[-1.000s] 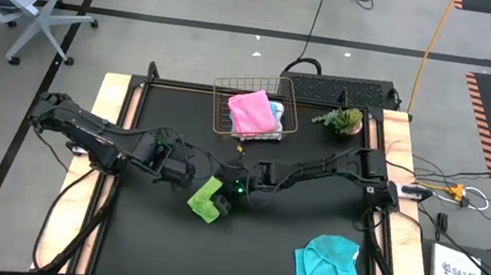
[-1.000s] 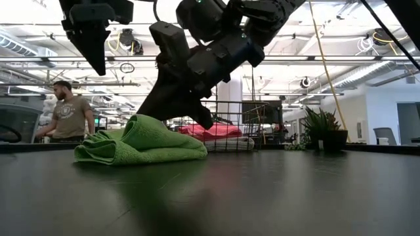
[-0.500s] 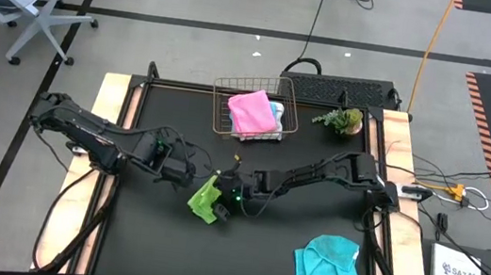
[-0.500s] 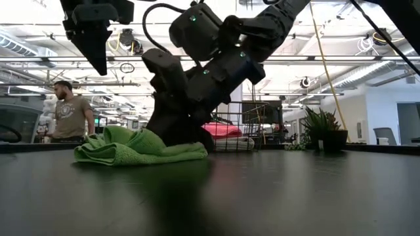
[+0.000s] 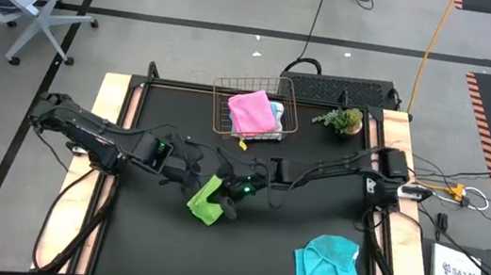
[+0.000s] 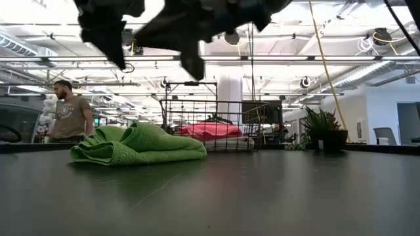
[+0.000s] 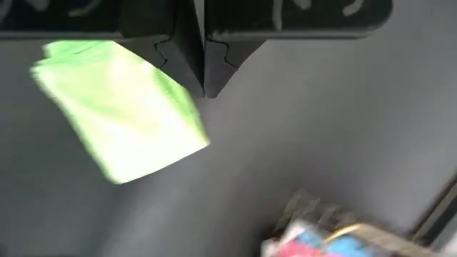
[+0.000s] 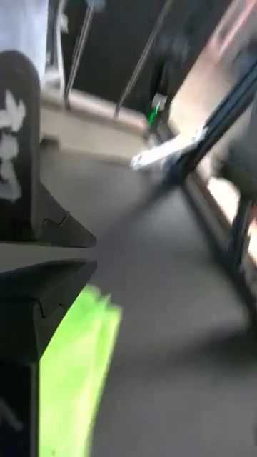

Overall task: Fold microfiber towels
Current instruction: Fold the green microfiber cloth

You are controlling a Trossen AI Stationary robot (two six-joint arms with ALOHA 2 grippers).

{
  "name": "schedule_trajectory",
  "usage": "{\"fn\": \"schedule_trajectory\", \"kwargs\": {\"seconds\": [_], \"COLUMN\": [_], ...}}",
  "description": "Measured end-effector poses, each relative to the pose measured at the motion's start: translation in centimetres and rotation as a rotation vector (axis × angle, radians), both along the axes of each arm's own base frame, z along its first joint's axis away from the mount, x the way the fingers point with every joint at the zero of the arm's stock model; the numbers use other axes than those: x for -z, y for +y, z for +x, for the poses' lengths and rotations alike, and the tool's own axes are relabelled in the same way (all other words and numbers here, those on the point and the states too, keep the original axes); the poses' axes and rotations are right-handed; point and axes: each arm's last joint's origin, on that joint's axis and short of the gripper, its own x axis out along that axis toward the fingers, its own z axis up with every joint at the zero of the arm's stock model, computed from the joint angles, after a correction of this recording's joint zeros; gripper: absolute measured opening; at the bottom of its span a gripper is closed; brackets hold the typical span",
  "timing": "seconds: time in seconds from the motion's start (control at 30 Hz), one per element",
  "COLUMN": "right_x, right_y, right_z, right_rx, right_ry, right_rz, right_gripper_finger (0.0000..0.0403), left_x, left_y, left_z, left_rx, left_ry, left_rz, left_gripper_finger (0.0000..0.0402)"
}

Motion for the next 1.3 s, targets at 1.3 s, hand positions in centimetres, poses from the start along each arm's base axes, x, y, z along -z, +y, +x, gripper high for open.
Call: {"fn": "schedule_trajectory", "kwargs": {"seconds": [1.3], "right_x": [1.1], "right_y": [-0.6], "right_z": [-7.4], "right_rx": [0.184], "right_ry": [0.181], "right_rz": [-0.171], "right_gripper_finger": [0.0000], "left_x": [5.0], "left_y": [-2.2], "left_z": [3.8], "left_rx": [-0.027], "left_ry": [0.071], "left_rz": [-0.167], "left_gripper_finger": [0.0004]}}
